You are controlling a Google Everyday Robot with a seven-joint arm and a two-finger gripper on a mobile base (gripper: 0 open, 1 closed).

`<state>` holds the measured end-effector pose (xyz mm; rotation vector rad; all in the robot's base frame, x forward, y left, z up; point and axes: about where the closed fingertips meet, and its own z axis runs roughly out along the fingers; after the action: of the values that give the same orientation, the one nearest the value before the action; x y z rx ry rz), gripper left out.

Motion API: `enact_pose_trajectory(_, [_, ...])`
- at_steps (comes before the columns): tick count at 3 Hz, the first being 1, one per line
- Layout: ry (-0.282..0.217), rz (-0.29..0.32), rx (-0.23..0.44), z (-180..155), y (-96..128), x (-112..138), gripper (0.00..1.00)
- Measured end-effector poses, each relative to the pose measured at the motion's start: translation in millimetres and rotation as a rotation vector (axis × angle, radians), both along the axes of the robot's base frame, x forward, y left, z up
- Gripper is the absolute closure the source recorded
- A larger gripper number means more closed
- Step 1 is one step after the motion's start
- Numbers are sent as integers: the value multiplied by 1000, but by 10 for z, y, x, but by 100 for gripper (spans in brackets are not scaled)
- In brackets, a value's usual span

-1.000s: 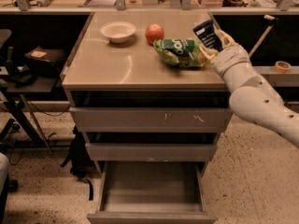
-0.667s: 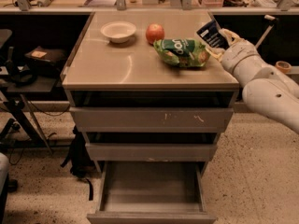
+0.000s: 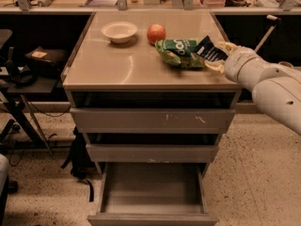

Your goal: Pick rxbar blueberry from bottom drawer and place on counter

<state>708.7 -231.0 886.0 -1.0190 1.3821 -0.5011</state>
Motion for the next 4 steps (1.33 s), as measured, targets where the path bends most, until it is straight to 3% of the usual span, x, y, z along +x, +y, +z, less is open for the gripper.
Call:
enact_pose_trajectory(1, [78,-9,-33,-283,-333,-229,100])
enact_pose_trajectory(2, [114,45,98,-247,-507,-296,100])
enact_pose_trajectory(3, [129,221,60,-169,-4,-284,100])
enact_pose_trajectory(4, [165,284,-26,-328,99,-386,82])
